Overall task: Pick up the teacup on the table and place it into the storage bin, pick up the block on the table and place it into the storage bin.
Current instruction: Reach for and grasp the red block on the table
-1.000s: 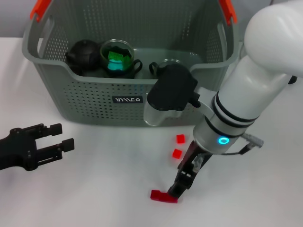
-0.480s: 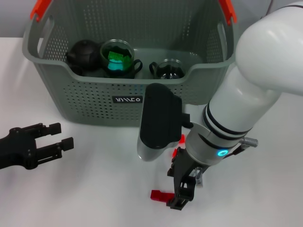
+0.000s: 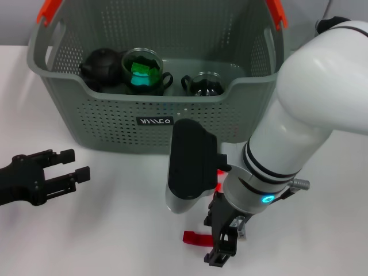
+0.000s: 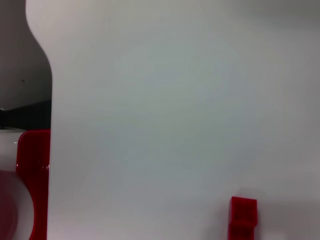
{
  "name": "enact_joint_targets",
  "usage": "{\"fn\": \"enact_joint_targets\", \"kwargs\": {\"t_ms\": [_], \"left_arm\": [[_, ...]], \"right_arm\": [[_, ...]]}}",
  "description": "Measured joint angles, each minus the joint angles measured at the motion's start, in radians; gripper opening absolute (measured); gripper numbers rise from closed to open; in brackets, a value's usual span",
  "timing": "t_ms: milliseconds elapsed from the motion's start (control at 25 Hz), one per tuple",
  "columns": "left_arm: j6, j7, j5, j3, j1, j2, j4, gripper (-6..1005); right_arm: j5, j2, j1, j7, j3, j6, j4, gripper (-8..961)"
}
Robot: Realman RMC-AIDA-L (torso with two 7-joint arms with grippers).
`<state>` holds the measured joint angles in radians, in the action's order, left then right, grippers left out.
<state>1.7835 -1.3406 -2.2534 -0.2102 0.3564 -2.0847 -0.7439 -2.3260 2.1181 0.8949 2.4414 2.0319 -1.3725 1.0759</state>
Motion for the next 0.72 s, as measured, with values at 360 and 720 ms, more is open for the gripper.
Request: {"fn": "enact_joint_targets", "kwargs": {"t_ms": [360, 720], "left_arm": [[0.000, -0.002, 0.000, 0.000, -0.001, 0.000, 0.000, 658], [0.001, -0.002, 0.000, 0.000, -0.001, 0.000, 0.000, 658]], "right_arm": [[0.024, 0.002, 0.010, 0.001, 0.006, 0.017, -0.038, 616], [0.033, -0.002, 0.020, 0.032, 0.010, 0.019, -0.048, 571]]}}
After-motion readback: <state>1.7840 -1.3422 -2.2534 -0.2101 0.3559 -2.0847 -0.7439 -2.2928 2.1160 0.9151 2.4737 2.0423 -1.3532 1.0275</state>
